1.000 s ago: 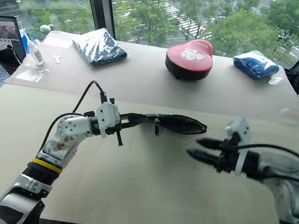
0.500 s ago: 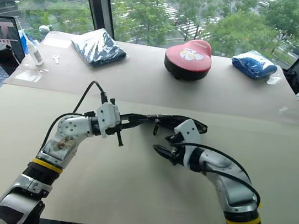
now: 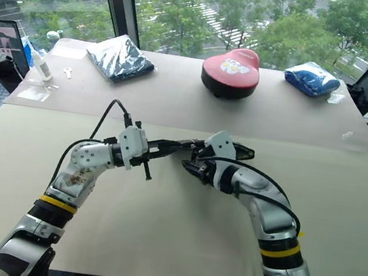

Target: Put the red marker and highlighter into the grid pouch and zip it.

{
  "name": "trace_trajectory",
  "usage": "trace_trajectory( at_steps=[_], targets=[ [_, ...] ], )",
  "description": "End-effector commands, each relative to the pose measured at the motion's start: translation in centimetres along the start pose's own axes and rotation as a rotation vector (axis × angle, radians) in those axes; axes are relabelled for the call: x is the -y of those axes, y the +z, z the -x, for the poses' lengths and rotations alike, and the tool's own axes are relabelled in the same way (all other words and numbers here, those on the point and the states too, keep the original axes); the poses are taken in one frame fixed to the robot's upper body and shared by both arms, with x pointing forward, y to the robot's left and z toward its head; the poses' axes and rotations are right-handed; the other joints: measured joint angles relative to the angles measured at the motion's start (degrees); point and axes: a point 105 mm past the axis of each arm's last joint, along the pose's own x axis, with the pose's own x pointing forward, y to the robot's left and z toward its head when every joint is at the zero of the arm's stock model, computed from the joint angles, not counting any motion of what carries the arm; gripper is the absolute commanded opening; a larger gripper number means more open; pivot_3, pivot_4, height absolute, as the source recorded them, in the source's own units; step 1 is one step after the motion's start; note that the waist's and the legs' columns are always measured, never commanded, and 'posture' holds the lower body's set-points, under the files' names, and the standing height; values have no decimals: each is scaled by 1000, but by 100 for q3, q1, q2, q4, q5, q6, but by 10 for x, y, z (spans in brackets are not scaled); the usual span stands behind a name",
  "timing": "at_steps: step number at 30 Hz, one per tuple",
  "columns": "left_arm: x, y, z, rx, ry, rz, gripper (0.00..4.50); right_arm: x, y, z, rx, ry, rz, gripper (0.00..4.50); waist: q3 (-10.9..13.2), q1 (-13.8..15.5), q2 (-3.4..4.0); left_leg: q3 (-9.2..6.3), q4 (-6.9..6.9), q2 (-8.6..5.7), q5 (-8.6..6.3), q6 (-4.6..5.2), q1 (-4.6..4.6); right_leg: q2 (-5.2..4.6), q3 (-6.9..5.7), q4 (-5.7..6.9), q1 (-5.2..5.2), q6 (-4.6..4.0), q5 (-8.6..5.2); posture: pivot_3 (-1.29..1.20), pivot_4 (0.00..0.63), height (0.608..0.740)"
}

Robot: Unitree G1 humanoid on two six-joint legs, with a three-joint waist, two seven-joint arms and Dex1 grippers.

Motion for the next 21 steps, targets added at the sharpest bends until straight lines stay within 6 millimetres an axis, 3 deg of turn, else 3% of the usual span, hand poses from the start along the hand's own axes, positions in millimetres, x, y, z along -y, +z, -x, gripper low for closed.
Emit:
trace_trajectory(
  at_steps=[1, 5, 12, 15, 17, 21],
  targets=[
    [-5, 9, 1, 33, 20, -38, 0, -5, 15, 7, 58, 28, 41, 1246, 0, 0, 0, 0, 0, 0, 0, 0, 0, 1, 0, 0, 0, 0, 0, 0, 150, 740],
    [-5, 9, 0, 33, 24, -37, 0, -5, 18, 11, 70, 40, 38, 27, 0, 1, 0, 0, 0, 0, -1, 1, 0, 1, 0, 0, 1, 0, 0, 0, 150, 740],
    [-4, 9, -1, 34, 33, -34, 0, -6, 13, 17, 44, 57, 56, 27, 0, 3, 0, 0, 0, 0, -2, 3, 0, 1, 0, -1, 1, 0, 0, 0, 150, 740],
    [-3, 8, -2, 36, 37, -33, 0, 7, 6, 24, -21, 12, 70, 27, 0, 5, 0, 0, 0, 1, -2, 3, 0, 1, 0, -1, 1, 0, 0, 0, 150, 740],
    [-3, 8, -2, 37, 39, -31, 0, 15, 3, 37, -46, 6, 74, 27, 0, 20, 0, 0, 1, -1, -2, 4, 0, 0, 0, -1, 2, 0, 0, 0, 150, 740],
    [-2, 7, -3, 38, 41, -26, 0, 50, -2, 70, -89, -101, 105, 27, 0, 21, -1, 1, 1, -2, -5, 8, -2, -3, -1, -6, 5, 0, 0, 0, 150, 740]
  ],
)
